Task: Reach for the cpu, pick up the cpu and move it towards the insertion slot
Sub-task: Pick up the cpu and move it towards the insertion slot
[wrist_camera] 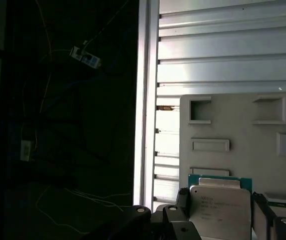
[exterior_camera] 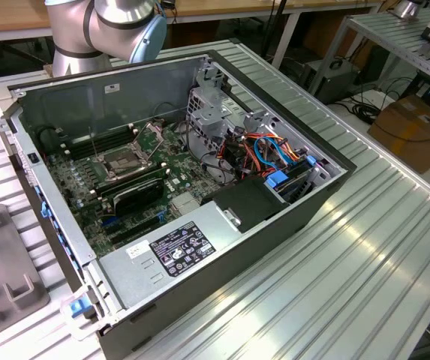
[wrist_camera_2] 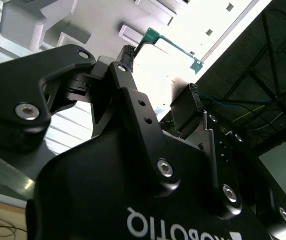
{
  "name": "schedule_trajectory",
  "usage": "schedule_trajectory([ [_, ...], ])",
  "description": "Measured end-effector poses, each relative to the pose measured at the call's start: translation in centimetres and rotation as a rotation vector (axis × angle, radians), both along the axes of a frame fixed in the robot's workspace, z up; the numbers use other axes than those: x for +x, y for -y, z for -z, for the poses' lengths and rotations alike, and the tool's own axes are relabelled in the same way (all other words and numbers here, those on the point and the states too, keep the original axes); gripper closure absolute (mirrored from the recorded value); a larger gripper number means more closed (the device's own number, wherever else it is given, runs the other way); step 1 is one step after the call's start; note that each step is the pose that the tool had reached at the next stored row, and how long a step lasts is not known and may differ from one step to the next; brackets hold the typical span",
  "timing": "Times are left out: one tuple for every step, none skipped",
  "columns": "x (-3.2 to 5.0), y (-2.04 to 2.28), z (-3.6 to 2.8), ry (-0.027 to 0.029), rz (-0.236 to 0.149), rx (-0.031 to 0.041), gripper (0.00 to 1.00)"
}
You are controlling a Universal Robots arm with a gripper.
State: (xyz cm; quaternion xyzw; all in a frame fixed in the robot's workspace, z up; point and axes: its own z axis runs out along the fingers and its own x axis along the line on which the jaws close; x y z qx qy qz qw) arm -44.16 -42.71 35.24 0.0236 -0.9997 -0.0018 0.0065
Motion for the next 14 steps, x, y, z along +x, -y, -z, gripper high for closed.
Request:
schedule_trajectory([
  [0.0,0.0,-0.06,0.0001,0.0,0.0001,0.45],
  [0.0,0.0,-0.07,0.0,0.0,0.0001,0.45],
  [0.0,0.0,-0.08,0.0,0.0,0.0001,0.45],
  [0.0,0.0,-0.08,0.0,0.0,0.0001,0.45],
  [0.0,0.0,-0.09,0.0,0.0,0.0001,0.45],
  [0.01,0.0,-0.14,-0.0002,0.0,0.0,0.45],
  [0.09,0.01,-0.19,-0.0004,0.0,-0.0001,0.45],
  [0.2,0.01,-0.2,-0.0002,0.0,0.0,0.45],
  [0.26,0.0,-0.21,-0.0002,0.0,0.0001,0.45],
  [0.37,0.0,-0.23,-0.0002,0.0,0.0001,0.45],
  [0.46,0.0,-0.26,-0.0003,0.0,0.0,0.45],
  [0.48,-0.01,-0.34,-0.0004,0.0,0.0,0.45],
  [0.5,-0.01,-0.56,-0.0002,0.0,0.0001,0.45],
  [0.53,0.0,-1.15,-0.0003,0.0,0.0,0.45],
])
